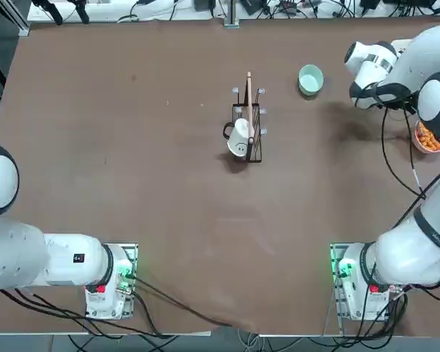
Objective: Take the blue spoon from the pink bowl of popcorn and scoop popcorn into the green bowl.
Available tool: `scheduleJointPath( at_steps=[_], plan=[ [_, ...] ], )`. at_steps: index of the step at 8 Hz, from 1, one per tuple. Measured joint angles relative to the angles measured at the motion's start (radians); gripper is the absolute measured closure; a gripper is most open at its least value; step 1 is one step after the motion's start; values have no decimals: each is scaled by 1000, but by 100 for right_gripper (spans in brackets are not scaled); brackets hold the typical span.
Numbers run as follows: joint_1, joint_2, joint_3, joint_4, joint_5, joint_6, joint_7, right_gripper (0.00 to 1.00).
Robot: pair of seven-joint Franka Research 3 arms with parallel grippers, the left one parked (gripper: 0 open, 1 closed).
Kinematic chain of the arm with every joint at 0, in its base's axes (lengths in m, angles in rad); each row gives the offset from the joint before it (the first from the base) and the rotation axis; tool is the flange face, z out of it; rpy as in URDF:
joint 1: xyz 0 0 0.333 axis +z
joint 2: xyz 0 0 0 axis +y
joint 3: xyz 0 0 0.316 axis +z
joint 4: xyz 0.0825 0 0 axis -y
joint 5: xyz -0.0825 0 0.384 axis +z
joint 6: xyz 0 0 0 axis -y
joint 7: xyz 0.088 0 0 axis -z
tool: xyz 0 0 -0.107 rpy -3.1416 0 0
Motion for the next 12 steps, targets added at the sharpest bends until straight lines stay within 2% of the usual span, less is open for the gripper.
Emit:
scheduleJointPath(
  at_steps=[5, 7, 9, 12],
  plan=[
    [60, 0, 0, 6, -60, -84, 1, 88],
    [108, 0, 1, 18, -97, -111, 2, 88],
    [179, 0, 3, 67, -104, -133, -10, 88],
    [299, 30, 6, 188, -103, -190, -129, 88]
  ],
)
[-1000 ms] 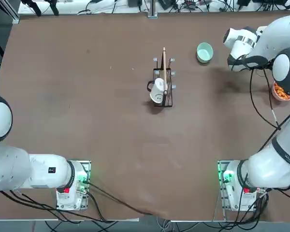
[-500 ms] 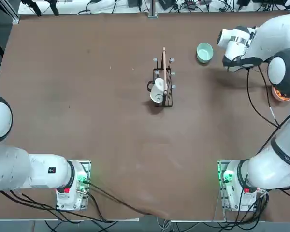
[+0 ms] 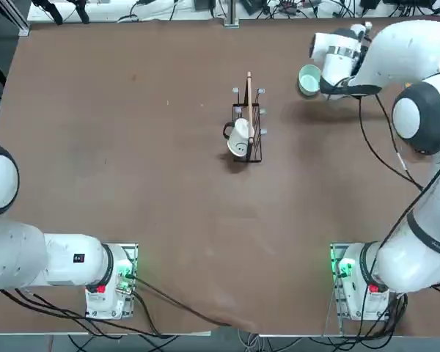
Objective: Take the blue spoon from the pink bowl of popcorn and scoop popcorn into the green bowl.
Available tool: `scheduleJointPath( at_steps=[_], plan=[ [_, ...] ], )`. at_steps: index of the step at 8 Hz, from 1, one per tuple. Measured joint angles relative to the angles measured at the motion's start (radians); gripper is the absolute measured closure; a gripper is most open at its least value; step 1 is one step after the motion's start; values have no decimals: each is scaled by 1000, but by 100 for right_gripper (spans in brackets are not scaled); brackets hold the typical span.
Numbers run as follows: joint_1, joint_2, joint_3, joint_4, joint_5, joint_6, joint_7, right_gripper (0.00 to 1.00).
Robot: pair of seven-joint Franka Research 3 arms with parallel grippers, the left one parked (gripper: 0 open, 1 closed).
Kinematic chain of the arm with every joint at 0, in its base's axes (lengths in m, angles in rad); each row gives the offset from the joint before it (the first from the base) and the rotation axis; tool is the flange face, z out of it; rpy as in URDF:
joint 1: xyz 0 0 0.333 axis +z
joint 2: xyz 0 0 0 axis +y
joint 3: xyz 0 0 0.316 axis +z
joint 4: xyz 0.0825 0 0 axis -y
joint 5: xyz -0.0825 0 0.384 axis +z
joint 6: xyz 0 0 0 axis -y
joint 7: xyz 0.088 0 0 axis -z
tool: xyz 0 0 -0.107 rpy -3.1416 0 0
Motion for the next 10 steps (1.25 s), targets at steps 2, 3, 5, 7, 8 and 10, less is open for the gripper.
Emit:
scheduleJointPath(
  at_steps=[2, 3, 5, 7, 8, 10],
  plan=[
    [62, 63, 3, 118, 32, -46, -83, 88],
    [91, 93, 4, 169, 60, -68, -120, 88],
    [134, 124, 4, 267, 148, -94, -171, 88],
    [155, 126, 5, 348, 227, -113, -205, 88],
    [168, 128, 5, 368, 249, -114, -207, 88],
    [202, 139, 7, 394, 273, -114, -207, 88]
  ],
)
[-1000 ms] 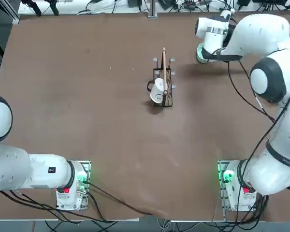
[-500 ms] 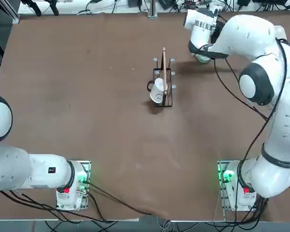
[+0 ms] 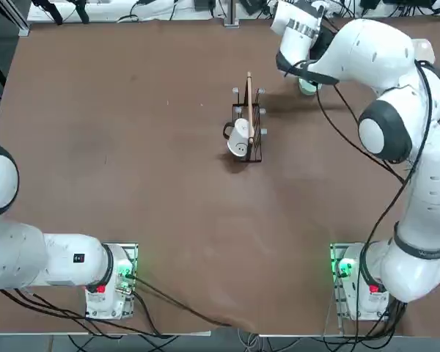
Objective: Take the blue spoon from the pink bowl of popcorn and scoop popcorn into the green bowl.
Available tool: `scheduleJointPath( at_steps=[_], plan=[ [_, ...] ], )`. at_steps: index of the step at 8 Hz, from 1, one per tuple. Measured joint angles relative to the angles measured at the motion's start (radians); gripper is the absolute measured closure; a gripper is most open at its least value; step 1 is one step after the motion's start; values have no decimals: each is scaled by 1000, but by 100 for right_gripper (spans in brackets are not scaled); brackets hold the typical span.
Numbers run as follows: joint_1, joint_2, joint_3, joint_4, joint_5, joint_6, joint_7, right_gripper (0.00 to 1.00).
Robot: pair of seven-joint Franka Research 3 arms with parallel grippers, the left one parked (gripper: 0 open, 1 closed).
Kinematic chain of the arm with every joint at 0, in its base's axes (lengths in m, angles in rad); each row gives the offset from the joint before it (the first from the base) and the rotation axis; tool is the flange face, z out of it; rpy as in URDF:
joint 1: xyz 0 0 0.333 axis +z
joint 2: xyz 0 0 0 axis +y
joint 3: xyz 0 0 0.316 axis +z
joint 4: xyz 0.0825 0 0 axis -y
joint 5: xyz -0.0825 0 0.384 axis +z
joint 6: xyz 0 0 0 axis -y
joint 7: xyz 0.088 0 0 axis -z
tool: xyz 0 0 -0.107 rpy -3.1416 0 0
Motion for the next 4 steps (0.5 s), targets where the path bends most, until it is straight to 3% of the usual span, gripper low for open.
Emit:
scheduleJointPath(
  at_steps=[4],
  plan=[
    [62, 90, 1, 135, 4, 1, 0, 88]
  ],
)
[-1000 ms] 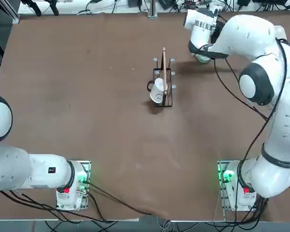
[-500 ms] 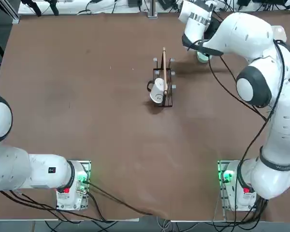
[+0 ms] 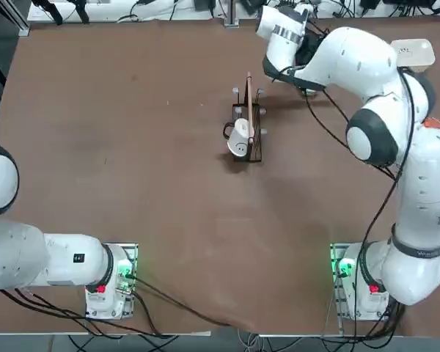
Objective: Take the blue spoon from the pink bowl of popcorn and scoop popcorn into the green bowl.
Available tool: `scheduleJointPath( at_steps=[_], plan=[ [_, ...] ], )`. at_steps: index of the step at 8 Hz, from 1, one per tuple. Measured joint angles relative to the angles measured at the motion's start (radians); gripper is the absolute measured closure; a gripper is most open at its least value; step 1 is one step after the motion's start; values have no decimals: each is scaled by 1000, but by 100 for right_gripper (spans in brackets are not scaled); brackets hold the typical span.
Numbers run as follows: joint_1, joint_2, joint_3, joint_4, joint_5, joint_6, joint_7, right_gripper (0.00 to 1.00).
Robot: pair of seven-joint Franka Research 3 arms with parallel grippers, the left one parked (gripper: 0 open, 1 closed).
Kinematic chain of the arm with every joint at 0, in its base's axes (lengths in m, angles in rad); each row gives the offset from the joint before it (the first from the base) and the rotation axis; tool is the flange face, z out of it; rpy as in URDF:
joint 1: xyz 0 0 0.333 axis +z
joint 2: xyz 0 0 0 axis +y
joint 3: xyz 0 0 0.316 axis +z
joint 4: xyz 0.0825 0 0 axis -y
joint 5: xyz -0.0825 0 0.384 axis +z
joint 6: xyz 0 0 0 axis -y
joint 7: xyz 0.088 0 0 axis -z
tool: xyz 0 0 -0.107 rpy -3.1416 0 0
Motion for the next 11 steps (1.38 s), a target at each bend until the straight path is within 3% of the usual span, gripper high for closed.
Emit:
scheduleJointPath(
  at_steps=[3, 6, 11],
  plan=[
    [15, 49, 0, 87, 0, 28, 0, 88],
    [55, 61, 2, 103, 7, 72, 0, 88],
    [47, 71, -9, 154, 208, 141, 1, 88]
  ],
)
